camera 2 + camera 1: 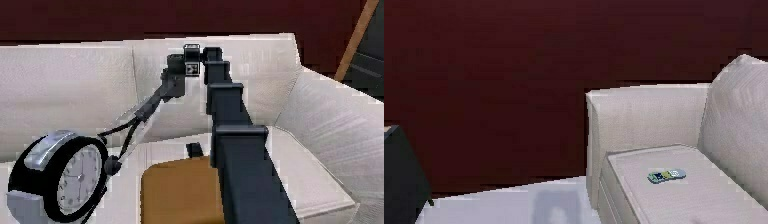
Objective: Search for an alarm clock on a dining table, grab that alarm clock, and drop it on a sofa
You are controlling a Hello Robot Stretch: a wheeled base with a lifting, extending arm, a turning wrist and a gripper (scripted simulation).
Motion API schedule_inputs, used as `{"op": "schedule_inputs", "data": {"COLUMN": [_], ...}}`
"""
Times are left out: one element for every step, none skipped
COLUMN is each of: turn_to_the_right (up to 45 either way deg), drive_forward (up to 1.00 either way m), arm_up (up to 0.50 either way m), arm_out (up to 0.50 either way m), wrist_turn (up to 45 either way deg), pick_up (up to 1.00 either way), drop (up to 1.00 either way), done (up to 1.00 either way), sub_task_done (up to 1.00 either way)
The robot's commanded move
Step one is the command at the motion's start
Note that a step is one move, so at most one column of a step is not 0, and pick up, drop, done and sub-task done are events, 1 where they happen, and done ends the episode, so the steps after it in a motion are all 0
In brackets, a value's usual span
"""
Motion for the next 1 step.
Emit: {"op": "schedule_inputs", "data": {"turn_to_the_right": [0.0], "drive_forward": [0.0], "arm_up": [0.0], "arm_out": [0.0], "wrist_turn": [45.0], "pick_up": [0.0], "drop": [0.0], "done": [0.0], "sub_task_done": [0.0]}}
